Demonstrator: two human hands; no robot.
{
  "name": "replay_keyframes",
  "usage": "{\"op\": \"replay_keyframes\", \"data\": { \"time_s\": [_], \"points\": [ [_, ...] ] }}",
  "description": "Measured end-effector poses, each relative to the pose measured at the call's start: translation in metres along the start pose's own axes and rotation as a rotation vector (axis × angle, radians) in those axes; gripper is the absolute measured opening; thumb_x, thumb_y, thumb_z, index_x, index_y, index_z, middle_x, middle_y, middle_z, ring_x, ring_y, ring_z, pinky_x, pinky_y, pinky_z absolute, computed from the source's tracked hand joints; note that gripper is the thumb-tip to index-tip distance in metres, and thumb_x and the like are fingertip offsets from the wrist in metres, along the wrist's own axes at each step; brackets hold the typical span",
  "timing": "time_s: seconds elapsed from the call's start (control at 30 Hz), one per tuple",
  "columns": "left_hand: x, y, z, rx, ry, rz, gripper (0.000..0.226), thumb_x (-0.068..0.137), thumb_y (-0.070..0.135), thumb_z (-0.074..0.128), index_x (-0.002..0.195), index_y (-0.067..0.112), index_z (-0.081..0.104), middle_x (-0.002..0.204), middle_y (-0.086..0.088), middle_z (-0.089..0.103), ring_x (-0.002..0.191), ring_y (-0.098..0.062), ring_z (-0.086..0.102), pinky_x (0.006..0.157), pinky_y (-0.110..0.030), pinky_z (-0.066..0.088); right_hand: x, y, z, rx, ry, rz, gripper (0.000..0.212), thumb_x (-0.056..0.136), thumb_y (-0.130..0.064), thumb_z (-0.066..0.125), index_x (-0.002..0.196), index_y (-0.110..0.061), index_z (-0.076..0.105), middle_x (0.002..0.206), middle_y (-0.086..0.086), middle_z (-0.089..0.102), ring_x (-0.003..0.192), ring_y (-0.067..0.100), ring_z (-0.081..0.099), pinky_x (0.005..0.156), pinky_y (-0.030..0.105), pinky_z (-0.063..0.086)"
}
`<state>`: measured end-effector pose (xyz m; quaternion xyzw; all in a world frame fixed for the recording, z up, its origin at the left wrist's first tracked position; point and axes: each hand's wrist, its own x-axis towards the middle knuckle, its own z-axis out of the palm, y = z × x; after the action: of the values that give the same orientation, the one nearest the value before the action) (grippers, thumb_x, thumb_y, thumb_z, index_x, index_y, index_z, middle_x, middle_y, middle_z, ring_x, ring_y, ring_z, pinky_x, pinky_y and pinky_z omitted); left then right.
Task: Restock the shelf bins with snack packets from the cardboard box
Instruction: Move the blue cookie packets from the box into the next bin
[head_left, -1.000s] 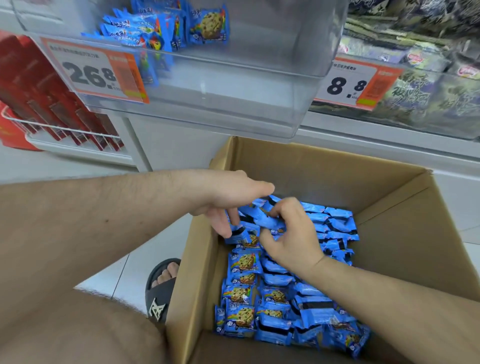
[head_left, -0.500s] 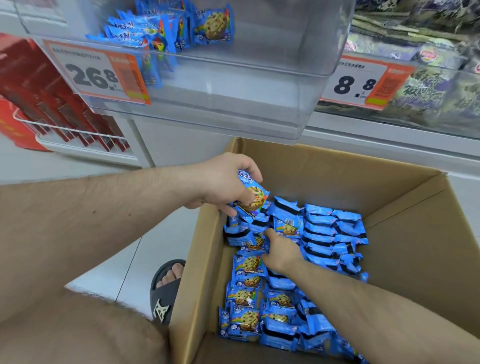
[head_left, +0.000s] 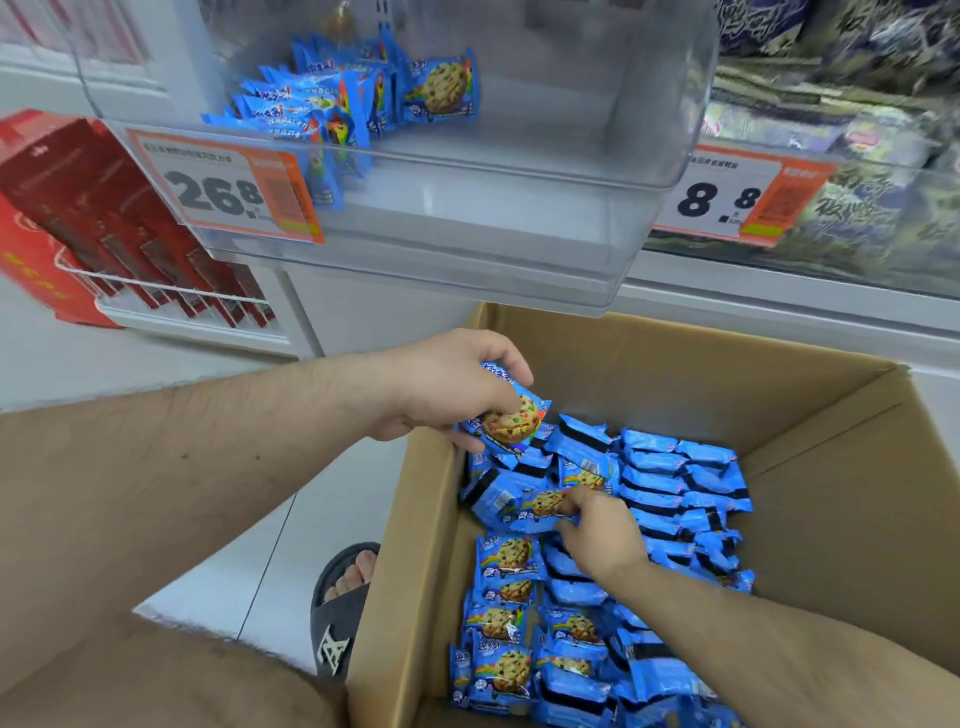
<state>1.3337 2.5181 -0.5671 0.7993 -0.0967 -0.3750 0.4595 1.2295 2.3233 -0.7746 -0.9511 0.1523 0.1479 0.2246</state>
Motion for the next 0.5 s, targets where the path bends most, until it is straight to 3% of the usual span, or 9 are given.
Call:
{"op": "replay_keyframes", "data": {
  "time_s": [0.13,0.27,0.37,0.5],
  "points": [
    [-0.004,0.007,-0.004,-0.066,0.033,-0.008,0.006,0.094,0.024,0.058,0.092,0.022,0.063,0.097,-0.004,0.062,0.076,-0.016,0.063,0.067,-0.032,0.059,-0.029,0.016,-0.049,0.141,0.326,-0.189,0.026,0.089,-0.014,0.070,0.078,-0.021,0.048,0.078,-0.010,0.045,0.064,0.010,0.043,0.062,0.021,0.034],
    [-0.010,0.008,-0.007,-0.197,0.057,-0.040,0.027,0.098,0.041,0.047,0.092,0.021,0.064,0.102,-0.007,0.064,0.080,-0.020,0.065,0.071,-0.035,0.057,-0.053,-0.008,-0.094,0.285,0.685,-0.490,0.022,0.080,-0.010,0.073,0.074,-0.014,0.051,0.075,-0.001,0.049,0.070,0.009,0.043,0.067,0.012,0.034],
    [-0.016,0.010,-0.007,-0.329,0.010,-0.031,0.046,0.098,0.055,0.035,0.092,0.019,0.063,0.104,-0.010,0.068,0.081,-0.022,0.067,0.072,-0.037,0.057,-0.069,-0.041,-0.121,0.341,0.764,-0.652,0.017,0.084,-0.023,0.065,0.079,-0.017,0.050,0.077,0.001,0.051,0.073,0.010,0.046,0.070,0.009,0.034],
    [-0.026,0.021,-0.004,-0.433,-0.140,0.025,0.060,0.091,0.068,0.027,0.096,0.018,0.060,0.097,-0.009,0.072,0.077,-0.018,0.069,0.063,-0.030,0.054,-0.078,-0.075,-0.135,0.353,0.772,-0.782,0.014,0.084,-0.020,0.065,0.080,-0.015,0.053,0.079,0.000,0.053,0.076,0.008,0.050,0.071,0.012,0.040]
  ]
}}
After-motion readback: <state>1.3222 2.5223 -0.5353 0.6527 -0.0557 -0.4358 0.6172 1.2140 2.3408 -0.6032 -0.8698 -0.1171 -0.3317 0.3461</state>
